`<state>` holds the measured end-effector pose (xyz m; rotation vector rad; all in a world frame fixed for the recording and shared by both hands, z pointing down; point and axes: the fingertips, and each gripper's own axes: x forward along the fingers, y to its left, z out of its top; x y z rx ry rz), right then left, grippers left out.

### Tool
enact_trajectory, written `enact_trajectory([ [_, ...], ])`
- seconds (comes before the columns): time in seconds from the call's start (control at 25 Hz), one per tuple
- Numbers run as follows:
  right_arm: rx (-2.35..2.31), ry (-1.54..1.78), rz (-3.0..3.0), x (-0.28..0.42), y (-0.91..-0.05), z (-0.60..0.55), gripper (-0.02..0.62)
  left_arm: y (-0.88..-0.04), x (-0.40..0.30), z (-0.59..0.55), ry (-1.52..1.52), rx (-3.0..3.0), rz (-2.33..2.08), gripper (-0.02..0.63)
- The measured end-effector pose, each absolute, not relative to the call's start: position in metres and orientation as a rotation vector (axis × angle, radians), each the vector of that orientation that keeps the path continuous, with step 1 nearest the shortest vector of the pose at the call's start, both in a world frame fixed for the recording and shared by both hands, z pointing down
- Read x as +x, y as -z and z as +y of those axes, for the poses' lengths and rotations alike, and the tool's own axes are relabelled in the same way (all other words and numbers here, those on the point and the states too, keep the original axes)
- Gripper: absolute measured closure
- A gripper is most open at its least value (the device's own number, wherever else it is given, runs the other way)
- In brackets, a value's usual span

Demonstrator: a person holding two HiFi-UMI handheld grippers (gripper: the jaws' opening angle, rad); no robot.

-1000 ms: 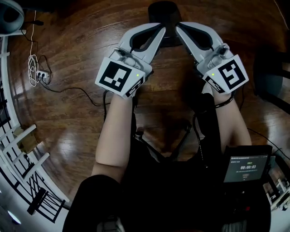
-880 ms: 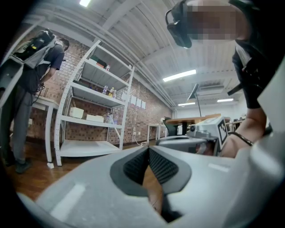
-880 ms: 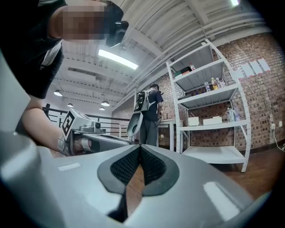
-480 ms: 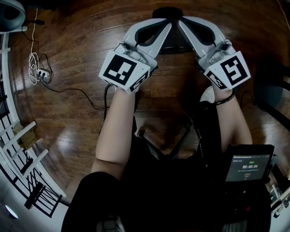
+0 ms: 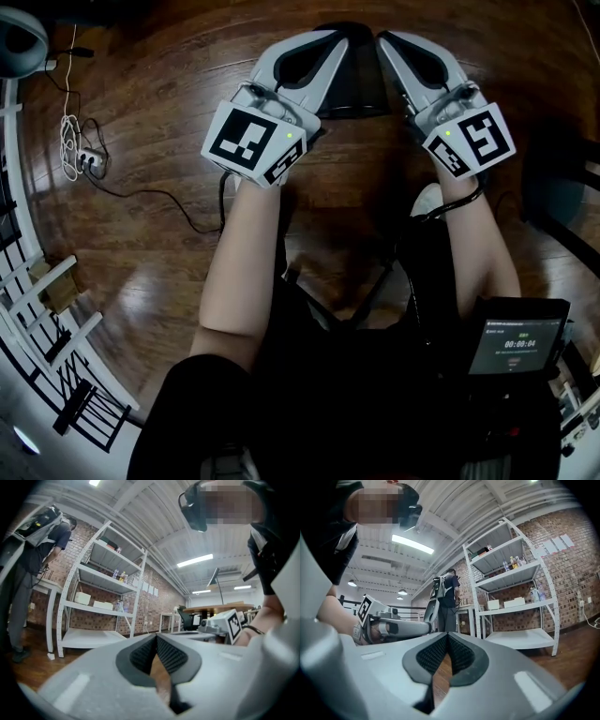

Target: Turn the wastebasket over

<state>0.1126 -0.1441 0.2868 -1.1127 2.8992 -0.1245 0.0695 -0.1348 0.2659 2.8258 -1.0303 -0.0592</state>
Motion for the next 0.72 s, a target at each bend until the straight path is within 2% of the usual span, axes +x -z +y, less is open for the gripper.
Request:
enact_trajectory([
  [0.44,-1.153,0.213,2.895,0.119,-0.315,-0.156,0.584,-0.266,0.069,-0.136,0.057,2.830,-1.060,0.603],
  [0.6,-1.214,0.338,2.887,0.121,-0.348,-0.161,0.584,-0.262,0.070,-0.139,0.074,2.837,-1.036,0.603],
  [0.72,-1.266,0.558,2.812,0.124,-0.387,-0.170,0.584,-0.262,0.066,-0.143,0.076,2.840,-1.032,0.603],
])
